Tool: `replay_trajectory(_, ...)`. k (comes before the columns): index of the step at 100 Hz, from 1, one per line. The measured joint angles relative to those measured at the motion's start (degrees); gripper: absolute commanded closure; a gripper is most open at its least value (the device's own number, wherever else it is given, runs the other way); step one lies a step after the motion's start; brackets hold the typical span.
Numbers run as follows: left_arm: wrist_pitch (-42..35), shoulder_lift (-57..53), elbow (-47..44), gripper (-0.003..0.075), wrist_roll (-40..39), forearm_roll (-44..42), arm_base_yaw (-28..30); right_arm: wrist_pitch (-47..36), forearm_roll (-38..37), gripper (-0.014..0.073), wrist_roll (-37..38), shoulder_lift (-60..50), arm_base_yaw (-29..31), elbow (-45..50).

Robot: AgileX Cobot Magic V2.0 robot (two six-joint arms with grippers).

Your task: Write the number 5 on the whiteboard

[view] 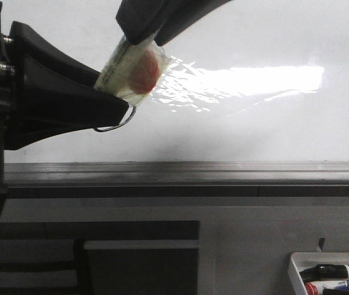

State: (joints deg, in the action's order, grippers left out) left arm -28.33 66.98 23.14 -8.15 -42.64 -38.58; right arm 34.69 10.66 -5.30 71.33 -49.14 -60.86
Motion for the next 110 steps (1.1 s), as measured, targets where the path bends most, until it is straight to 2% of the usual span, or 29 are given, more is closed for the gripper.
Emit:
replay_trajectory(4, 0.0, 0.0, 0.0, 0.0741, 0.0, -0.1, 0.0, 0.0, 0.0, 0.0623, 0.0, 0.0, 0.0, 0.0)
replay_trajectory(8, 0.0, 0.0, 0.0, 0.0741, 0.0, -0.1, 0.0, 0.0, 0.0, 0.0554, 0.0, 0.0, 0.0, 0.0)
replay_trajectory(11, 0.0, 0.0, 0.0, 0.0741, 0.0, -0.1, 0.0, 0.0, 0.0, 0.0489, 0.0, 0.0, 0.0, 0.0)
replay_trajectory(23, 0.0, 0.0, 0.0, 0.0741, -1.5, 0.6, 0.0, -0.5, 0.0, 0.0126, 0.0, 0.0, 0.0, 0.0)
replay_trajectory(30, 0.6, 0.0, 0.0, 0.0741, -6.5, 4.9, 0.0, -0.8, 0.2, 0.0025, 0.0, 0.0, 0.4, 0.0)
replay_trajectory(44, 6.6, -1.1, 0.6, 0.0741, -12.4, 23.7, 0.2, -0.6, -0.3, 0.0069, 0.0, -1.1, 2.7, 0.0)
replay_trajectory(54, 16.3, -1.4, 3.0, 0.0741, -13.5, 39.3, 1.9, -0.1, -0.6, 0.0109, 0.0, -2.7, 4.1, 0.0)
replay_trajectory(61, 23.7, -1.4, 5.7, 0.0741, -13.8, 45.1, 3.8, 0.4, -0.7, 0.0123, 0.0, -3.4, 4.5, 0.0)
replay_trajectory(73, 31.5, -0.8, 9.6, 0.0741, -13.9, 48.4, 7.2, 0.6, -0.7, 0.0123, 0.0, -3.6, 4.7, 0.0)
replay_trajectory(99, 36.7, 2.1, 13.1, 0.0736, -14.0, 51.0, 9.1, 1.0, -0.7, 0.0123, 0.0, -3.6, 4.7, 0.0)
replay_trajectory(104, 36.8, 2.4, 13.2, 0.0710, -14.0, 51.1, 9.1, 1.1, -0.7, 0.0123, 0.0, -3.6, 4.7, 0.0)
replay_trajectory(110, 36.9, 2.5, 13.3, 0.0638, -14.0, 51.1, 9.1, 1.3, -0.7, 0.0123, 0.0, -3.6, 4.7, 0.0)
